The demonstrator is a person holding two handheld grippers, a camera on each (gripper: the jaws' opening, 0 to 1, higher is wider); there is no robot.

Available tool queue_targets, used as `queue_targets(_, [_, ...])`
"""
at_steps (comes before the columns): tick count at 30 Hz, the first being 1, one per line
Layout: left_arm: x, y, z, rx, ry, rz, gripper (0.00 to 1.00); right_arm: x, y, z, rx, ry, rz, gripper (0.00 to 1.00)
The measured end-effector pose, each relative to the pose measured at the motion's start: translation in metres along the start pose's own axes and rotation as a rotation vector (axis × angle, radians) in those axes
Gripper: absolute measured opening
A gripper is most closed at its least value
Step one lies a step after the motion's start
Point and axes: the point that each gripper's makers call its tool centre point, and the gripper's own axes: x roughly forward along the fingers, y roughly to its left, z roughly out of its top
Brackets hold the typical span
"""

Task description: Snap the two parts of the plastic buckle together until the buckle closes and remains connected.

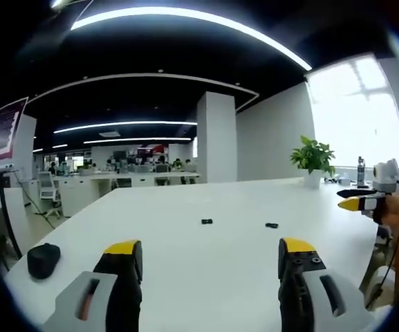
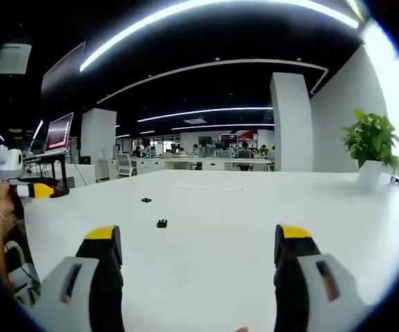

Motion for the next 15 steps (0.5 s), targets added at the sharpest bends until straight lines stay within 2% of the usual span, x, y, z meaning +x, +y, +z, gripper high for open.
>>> queue_targets(10, [0.001,0.002,-0.004,0.003,0.011,-0.002,0.82,0.02,-0.003,0.001,0.015,-0.039,-0.045,0.92])
queue_targets(15, [0.001,0.003,-0.006,0.003,0.015,-0.001,0.82,0.029,-0.002,0.004,0.041,-0.055,-0.046,0.92])
